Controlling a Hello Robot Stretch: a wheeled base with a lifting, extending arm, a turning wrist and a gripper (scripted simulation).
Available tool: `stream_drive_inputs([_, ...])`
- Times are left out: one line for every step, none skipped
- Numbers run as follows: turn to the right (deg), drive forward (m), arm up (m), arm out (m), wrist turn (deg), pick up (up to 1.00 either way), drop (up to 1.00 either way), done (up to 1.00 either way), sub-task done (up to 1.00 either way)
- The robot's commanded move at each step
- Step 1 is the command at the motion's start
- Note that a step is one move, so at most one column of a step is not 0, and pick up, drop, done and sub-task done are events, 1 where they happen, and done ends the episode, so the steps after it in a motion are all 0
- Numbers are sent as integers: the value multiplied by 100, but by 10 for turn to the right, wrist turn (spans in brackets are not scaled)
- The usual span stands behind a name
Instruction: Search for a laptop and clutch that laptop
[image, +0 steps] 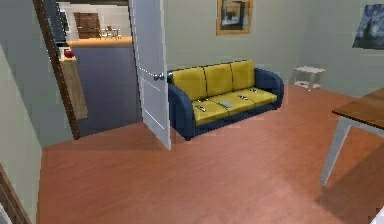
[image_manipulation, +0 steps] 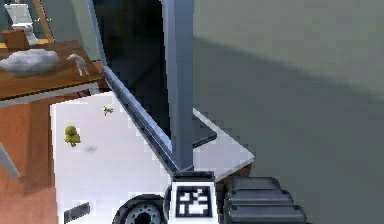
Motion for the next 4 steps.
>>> stream_drive_inputs([450,0,0,0,0,0,0,0,0])
stream_drive_inputs([450,0,0,0,0,0,0,0,0])
stream_drive_inputs([450,0,0,0,0,0,0,0,0])
stream_drive_inputs([60,0,0,0,0,0,0,0,0])
